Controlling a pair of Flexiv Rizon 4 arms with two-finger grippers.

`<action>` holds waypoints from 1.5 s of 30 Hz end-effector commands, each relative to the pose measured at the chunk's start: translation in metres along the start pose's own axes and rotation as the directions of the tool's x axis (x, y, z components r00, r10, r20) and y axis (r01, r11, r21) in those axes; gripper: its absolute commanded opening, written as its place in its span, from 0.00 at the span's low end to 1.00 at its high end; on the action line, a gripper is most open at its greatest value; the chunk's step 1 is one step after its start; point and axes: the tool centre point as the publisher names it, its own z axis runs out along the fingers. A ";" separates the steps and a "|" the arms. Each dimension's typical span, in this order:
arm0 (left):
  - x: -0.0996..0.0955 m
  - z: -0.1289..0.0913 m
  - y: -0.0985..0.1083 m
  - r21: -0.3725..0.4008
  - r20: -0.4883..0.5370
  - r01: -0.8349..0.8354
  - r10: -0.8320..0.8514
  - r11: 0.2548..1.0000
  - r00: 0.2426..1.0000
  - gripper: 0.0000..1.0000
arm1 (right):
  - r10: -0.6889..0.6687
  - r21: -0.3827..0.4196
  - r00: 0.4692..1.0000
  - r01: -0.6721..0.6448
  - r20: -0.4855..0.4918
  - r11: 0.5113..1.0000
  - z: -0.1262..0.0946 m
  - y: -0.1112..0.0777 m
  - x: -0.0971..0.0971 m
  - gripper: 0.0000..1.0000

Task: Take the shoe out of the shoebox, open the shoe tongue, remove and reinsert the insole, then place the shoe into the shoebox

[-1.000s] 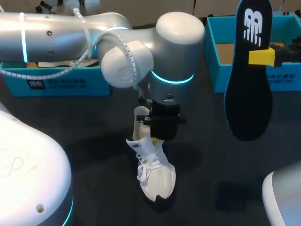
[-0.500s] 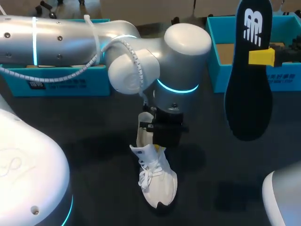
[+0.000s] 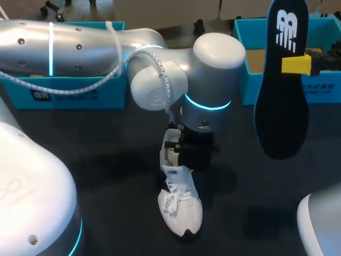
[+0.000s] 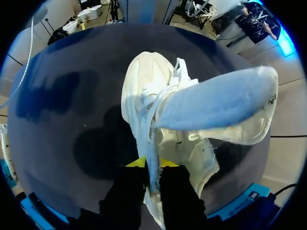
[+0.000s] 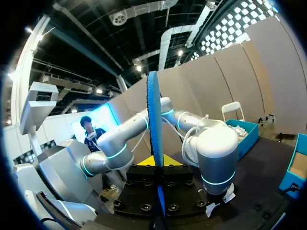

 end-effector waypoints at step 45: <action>0.046 -0.188 0.048 0.093 0.944 -0.007 -0.086 0.996 0.319 1.00 | 0.002 0.006 1.000 -0.002 -0.002 1.000 0.002 0.003 -0.002 0.00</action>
